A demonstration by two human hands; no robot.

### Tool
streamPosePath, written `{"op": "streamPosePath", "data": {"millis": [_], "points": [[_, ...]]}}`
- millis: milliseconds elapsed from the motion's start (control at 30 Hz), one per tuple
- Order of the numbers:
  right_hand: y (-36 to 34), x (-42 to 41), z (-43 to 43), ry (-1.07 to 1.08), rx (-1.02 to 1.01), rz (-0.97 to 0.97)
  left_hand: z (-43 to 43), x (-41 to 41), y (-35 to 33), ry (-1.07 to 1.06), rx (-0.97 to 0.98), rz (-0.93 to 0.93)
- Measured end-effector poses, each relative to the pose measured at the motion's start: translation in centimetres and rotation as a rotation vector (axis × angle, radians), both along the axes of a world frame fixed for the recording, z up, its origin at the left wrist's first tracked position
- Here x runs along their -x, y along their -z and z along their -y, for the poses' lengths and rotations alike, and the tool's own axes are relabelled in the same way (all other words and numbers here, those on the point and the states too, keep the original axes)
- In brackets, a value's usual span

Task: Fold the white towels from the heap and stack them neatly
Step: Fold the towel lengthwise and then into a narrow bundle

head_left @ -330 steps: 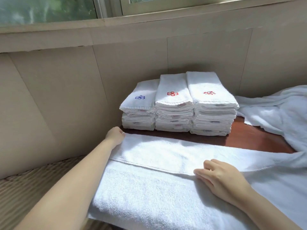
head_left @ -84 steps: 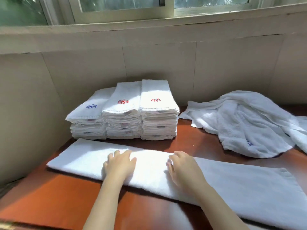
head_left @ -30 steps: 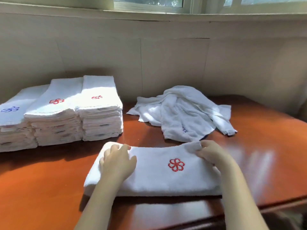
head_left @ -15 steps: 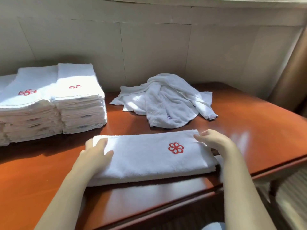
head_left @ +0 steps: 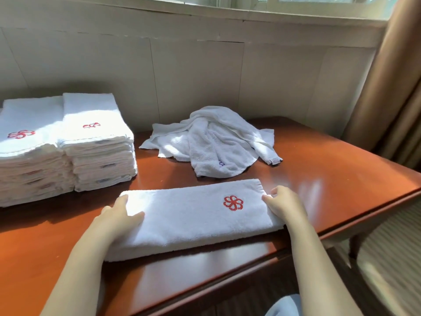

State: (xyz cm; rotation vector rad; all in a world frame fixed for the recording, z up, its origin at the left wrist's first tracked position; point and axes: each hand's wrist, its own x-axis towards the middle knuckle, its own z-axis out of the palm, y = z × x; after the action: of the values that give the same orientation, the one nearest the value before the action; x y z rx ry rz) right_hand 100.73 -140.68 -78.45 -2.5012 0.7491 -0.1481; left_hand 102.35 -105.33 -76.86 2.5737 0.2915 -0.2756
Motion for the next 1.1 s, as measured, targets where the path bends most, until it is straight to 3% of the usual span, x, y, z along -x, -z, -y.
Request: {"op": "streamPosePath", "data": {"millis": [133, 200, 267, 400, 533, 633, 767, 867, 933, 1000, 1100], "points": [[-0.7, 0.1, -2.7, 0.051, 0.249, 0.157, -1.2, 0.0, -0.1, -0.067, 0.334, -0.044], [-0.9, -0.3, -4.8, -0.072, 0.29, 0.298, -1.7, 0.3, -0.3, -0.053, 0.451, -0.099], [-0.7, -0.7, -7.3, -0.289, 0.261, 0.352, -2.1, 0.5, -0.3, -0.035, 0.439, -0.101], [0.8, -1.2, -11.9, -0.663, 0.345, 0.06, -2.4, -0.8, 0.5, -0.174, 0.484, 0.115], [0.6, -2.0, -12.9, -0.637, 0.432, -0.051, -2.9, -1.6, 1.6, -0.53, 0.567, 0.441], [-0.1, -2.7, -12.1, -0.595, 0.306, -0.066, -3.0, -1.8, 2.1, -0.566, 0.535, 0.354], [-0.4, -3.7, -10.8, -0.616, 0.343, -0.158, -2.5, -1.0, 2.3, -0.298, 0.601, 0.149], [-1.5, -3.5, -10.4, -0.645, 0.298, -0.197, -2.8, -1.4, 2.5, -0.428, 0.652, 0.379], [-2.6, -2.9, -9.9, -0.716, 0.186, -0.242, -2.7, -2.0, 2.5, -0.559, 0.585, 0.507], [-3.2, -2.1, -9.3, -0.784, 0.035, -0.278, -2.6, -2.5, 2.5, -0.574, 0.511, 0.509], [-2.6, -1.7, -9.6, -0.801, -0.123, -0.21, -2.4, -2.4, 2.1, -0.425, 0.549, 0.418]]}}
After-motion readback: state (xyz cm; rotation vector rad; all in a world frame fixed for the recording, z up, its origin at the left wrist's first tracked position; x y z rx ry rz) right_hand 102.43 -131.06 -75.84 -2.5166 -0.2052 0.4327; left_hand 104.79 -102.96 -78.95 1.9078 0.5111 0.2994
